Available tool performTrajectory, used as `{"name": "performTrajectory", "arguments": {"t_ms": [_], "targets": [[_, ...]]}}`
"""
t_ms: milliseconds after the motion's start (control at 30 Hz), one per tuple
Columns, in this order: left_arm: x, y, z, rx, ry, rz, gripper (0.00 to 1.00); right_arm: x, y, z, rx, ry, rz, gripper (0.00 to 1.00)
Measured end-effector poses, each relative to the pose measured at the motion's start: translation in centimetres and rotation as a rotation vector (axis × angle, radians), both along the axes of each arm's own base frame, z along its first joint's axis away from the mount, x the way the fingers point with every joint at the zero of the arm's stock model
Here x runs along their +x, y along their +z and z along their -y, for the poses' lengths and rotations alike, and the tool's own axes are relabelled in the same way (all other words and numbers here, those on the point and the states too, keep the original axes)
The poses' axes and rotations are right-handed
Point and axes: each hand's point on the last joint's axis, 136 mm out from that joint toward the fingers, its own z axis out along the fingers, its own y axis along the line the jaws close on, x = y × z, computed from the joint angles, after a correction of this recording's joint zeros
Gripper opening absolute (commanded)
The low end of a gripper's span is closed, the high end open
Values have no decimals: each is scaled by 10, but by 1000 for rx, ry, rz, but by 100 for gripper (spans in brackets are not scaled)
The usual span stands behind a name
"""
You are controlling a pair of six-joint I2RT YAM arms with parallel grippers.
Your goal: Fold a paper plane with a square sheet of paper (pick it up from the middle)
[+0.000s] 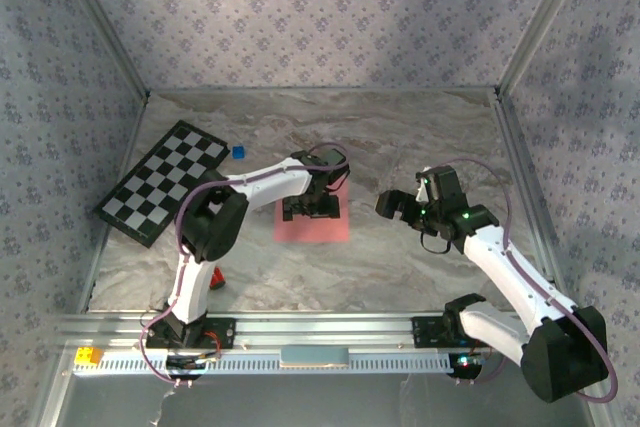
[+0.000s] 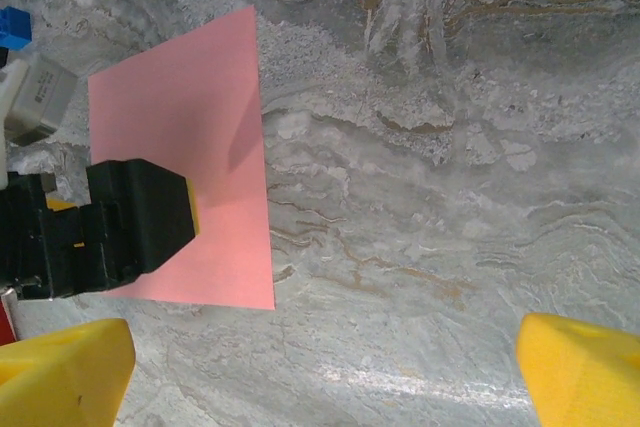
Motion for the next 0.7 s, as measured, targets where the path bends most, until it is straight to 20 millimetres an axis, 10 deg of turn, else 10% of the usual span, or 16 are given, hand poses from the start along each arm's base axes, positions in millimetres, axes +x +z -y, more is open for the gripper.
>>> {"name": "performTrajectory", "arguments": {"t_ms": [267, 700], "targets": [[34, 21, 9, -60, -30, 54, 94, 0, -2, -13, 7, 44, -18, 100], [43, -2, 1, -8, -72, -9, 95, -3, -6, -26, -4, 93, -36, 100]]}}
